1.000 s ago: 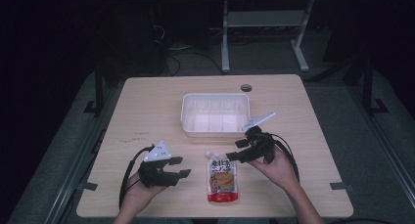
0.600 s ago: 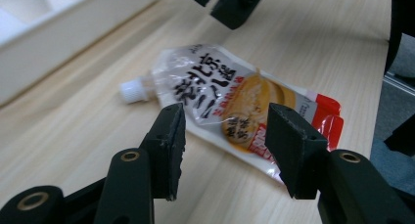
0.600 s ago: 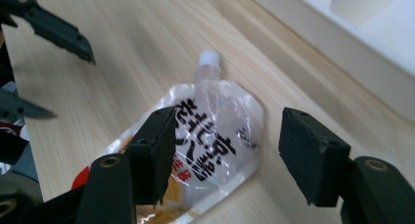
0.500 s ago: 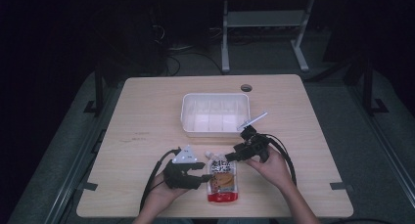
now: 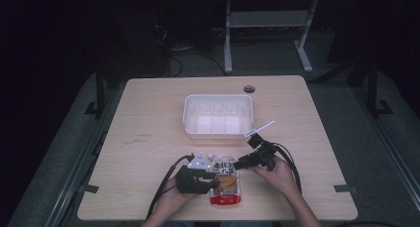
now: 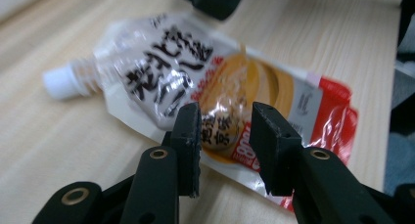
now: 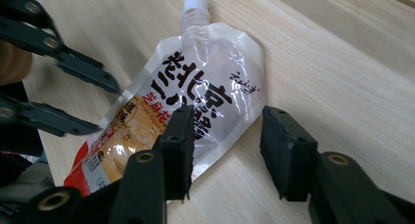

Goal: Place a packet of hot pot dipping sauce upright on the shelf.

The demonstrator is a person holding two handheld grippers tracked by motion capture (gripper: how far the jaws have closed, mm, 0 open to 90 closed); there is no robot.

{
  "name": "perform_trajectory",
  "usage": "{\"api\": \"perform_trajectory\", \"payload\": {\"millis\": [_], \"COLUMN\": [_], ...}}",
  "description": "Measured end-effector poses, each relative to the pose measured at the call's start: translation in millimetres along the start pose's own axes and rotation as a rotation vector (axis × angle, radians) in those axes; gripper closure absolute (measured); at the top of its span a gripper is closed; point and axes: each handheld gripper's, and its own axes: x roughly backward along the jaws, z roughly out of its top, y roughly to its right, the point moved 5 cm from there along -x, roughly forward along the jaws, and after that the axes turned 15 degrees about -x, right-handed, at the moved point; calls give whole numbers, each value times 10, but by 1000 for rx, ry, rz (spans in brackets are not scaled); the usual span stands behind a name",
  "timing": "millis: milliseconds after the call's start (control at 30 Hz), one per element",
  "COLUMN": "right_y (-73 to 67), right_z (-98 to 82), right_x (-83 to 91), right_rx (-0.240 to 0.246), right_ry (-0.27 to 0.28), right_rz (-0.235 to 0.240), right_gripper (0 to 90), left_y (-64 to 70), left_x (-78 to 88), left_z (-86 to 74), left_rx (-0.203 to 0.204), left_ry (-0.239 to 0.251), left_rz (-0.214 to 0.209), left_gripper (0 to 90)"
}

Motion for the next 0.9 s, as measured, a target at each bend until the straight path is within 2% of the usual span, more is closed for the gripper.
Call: {"api": "perform_trajectory", "payload": {"millis": [167, 333, 400, 700, 900], "right_y": [-2, 19, 30, 39, 48], "right_z": [-3, -30, -39, -23, -53], "right_x": [-1, -17, -27, -46, -15], "right_rx": [-7, -28, -29, -51, -68], "right_ry": [-1, -12, -17, -11, -34], "right_rz": [6, 24, 19, 51, 63], "right_gripper": [619, 639, 642, 645, 649], "left_y": [8, 6, 9, 7, 5], "left_x": [-36, -52, -56, -65, -64], "left_z": [-13, -29, -31, -45, -49], "left_rx": [-4, -14, -17, -21, -23], "left_ry": [-18, -46, -48, -54, -51], "left_rz": [-1, 17, 19, 22, 23], "left_gripper": [651, 685, 687, 701, 711]}}
